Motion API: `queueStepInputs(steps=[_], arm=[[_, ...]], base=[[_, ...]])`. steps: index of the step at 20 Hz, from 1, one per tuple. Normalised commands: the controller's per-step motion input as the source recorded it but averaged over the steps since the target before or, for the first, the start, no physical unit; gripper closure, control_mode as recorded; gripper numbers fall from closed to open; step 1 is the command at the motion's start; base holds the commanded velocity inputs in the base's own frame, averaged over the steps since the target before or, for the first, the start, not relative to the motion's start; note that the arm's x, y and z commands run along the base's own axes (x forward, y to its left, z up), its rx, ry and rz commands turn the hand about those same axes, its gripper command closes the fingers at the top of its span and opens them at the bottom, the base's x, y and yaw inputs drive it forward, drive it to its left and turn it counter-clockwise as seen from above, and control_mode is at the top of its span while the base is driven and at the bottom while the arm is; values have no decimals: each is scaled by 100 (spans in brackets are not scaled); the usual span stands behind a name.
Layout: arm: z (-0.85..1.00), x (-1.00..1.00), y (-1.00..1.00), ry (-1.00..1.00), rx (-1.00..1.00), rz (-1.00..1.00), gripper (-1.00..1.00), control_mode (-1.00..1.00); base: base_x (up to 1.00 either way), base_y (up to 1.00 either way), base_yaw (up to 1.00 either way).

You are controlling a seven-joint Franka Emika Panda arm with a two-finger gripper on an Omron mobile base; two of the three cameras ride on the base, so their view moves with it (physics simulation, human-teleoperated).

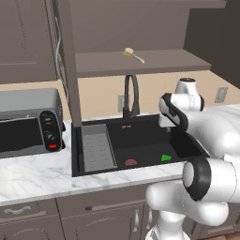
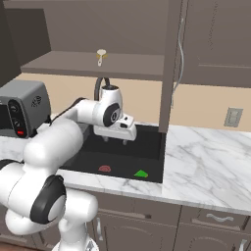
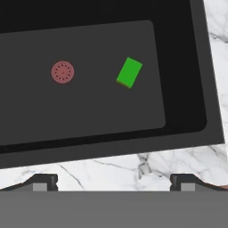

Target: Pick up the dish brush and sponge from the sink, and place them back in the cabinet, and close the cabinet doors.

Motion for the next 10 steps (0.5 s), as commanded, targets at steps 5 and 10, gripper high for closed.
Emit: queueStepInputs(steps=[5, 10], arm=[[-13, 18, -8, 0, 0, 0, -100, -100], [-13, 23, -6, 0, 0, 0, -100, -100]], base=[[0, 0, 0], [0, 0, 0]])
